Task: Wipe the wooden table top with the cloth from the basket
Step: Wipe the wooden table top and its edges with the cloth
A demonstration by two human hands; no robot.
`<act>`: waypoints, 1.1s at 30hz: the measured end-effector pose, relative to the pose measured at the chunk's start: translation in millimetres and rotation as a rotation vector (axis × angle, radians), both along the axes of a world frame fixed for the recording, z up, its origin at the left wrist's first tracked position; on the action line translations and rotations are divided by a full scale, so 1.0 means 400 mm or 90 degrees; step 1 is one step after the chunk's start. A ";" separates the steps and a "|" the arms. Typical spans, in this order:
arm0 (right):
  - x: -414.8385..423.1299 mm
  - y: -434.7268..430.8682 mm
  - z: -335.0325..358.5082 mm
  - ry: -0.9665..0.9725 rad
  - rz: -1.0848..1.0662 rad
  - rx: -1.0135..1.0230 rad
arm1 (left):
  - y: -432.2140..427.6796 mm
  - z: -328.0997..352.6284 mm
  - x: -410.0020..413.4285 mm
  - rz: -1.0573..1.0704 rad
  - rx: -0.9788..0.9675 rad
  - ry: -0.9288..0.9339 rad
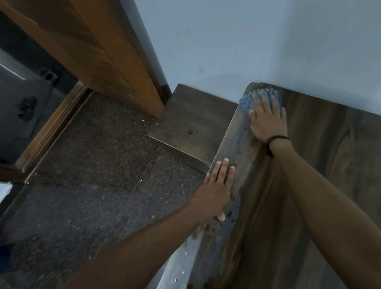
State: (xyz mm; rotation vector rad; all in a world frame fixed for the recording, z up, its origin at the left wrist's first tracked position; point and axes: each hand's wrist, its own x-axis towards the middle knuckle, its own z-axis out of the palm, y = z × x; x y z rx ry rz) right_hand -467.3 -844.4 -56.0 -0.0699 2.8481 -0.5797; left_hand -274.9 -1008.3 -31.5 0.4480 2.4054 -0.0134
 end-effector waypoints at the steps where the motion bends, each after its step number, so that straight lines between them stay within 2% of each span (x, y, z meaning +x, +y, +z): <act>1: 0.009 0.022 0.002 -0.004 -0.022 0.004 | 0.000 -0.004 -0.002 0.000 -0.003 -0.001; 6: -0.102 0.017 0.008 -0.021 -0.127 -0.003 | 0.004 -0.021 -0.006 0.016 0.011 -0.006; 9: -0.120 -0.045 0.007 -0.009 -0.066 -0.020 | 0.000 -0.012 0.001 0.013 0.005 0.001; 12: -0.050 -0.032 -0.002 0.014 0.004 -0.006 | 0.004 -0.013 -0.002 0.009 0.003 -0.007; 16: -0.032 0.026 -0.008 0.014 -0.021 0.017 | 0.011 -0.018 -0.009 0.012 -0.011 0.002; 19: -0.104 -0.013 -0.008 -0.002 -0.048 0.011 | 0.011 -0.013 -0.005 0.014 -0.004 -0.002; 21: -0.110 -0.049 -0.005 0.005 -0.017 0.001 | 0.006 -0.009 -0.002 0.014 -0.002 -0.008; 26: 0.081 -0.024 -0.017 0.061 0.094 0.032 | 0.005 -0.014 -0.011 0.023 0.004 -0.025; 29: 0.059 0.041 -0.014 0.047 0.019 0.040 | 0.010 -0.016 -0.015 0.019 -0.006 -0.014; 33: -0.034 -0.001 -0.003 -0.003 -0.055 0.019 | 0.001 -0.003 -0.003 0.013 0.006 -0.007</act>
